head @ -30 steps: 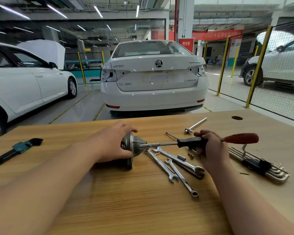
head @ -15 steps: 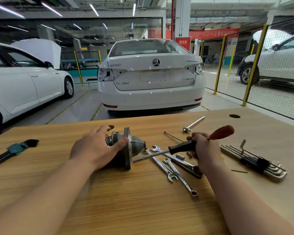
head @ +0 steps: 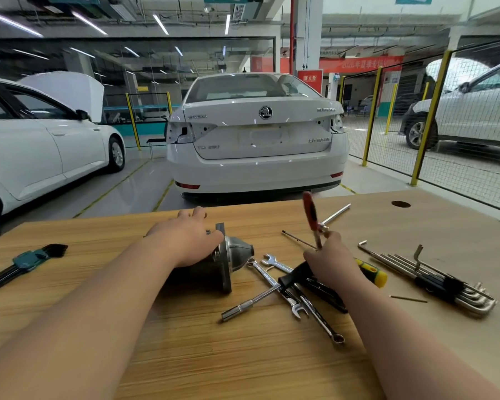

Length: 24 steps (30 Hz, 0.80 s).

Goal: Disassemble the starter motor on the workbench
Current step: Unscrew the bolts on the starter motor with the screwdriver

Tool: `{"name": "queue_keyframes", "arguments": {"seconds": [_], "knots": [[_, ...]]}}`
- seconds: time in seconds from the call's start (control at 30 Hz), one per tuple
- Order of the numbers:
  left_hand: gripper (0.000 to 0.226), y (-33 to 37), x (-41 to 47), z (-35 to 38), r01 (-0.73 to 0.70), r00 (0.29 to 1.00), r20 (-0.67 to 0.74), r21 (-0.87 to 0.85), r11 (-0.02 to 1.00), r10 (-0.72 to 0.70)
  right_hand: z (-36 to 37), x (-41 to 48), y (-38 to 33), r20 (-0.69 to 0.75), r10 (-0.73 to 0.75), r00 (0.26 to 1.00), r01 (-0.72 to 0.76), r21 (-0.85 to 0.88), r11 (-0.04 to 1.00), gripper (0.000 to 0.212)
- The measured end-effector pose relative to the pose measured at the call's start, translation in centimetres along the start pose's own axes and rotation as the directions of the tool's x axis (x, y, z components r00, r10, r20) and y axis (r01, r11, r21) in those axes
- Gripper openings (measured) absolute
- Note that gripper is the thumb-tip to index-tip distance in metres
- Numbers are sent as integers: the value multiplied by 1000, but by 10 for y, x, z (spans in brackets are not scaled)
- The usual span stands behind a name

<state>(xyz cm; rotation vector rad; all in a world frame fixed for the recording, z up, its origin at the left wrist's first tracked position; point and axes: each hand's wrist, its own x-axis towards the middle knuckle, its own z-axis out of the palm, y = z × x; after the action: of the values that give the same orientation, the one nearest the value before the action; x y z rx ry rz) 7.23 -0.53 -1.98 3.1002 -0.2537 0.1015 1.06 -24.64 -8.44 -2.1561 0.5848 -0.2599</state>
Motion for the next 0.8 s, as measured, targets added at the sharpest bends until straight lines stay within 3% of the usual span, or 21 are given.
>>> {"name": "queue_keyframes", "arguments": {"seconds": [0.13,0.2,0.27,0.3,0.4,0.53,0.7,0.8], "knots": [[67,-1,0,1,-28,999,16,-13,1000,28,6,-18,-20,-6,-119,993,113,-270,956,62],[66,-1,0,0,-30,999,24,-23,999,31,17,-36,-40,-15,-361,932,333,-354,874,48],[66,-1,0,-2,-27,999,32,-40,999,28,39,-59,-62,56,-548,834,542,-263,798,33],[65,-1,0,-3,-27,999,36,-52,998,29,49,-69,-72,103,-559,823,569,-167,805,32],[61,-1,-1,-4,-28,998,53,-81,996,33,64,-82,-85,181,-468,865,470,34,882,38],[65,-1,-2,-3,-14,999,43,-108,994,19,66,-75,-72,110,-429,897,426,54,903,23],[66,-2,1,0,-11,999,33,-111,994,15,87,-73,-74,158,-396,904,364,197,910,36],[67,-2,2,1,-12,999,33,-106,994,16,88,-68,-72,141,-424,895,388,227,893,29]]}}
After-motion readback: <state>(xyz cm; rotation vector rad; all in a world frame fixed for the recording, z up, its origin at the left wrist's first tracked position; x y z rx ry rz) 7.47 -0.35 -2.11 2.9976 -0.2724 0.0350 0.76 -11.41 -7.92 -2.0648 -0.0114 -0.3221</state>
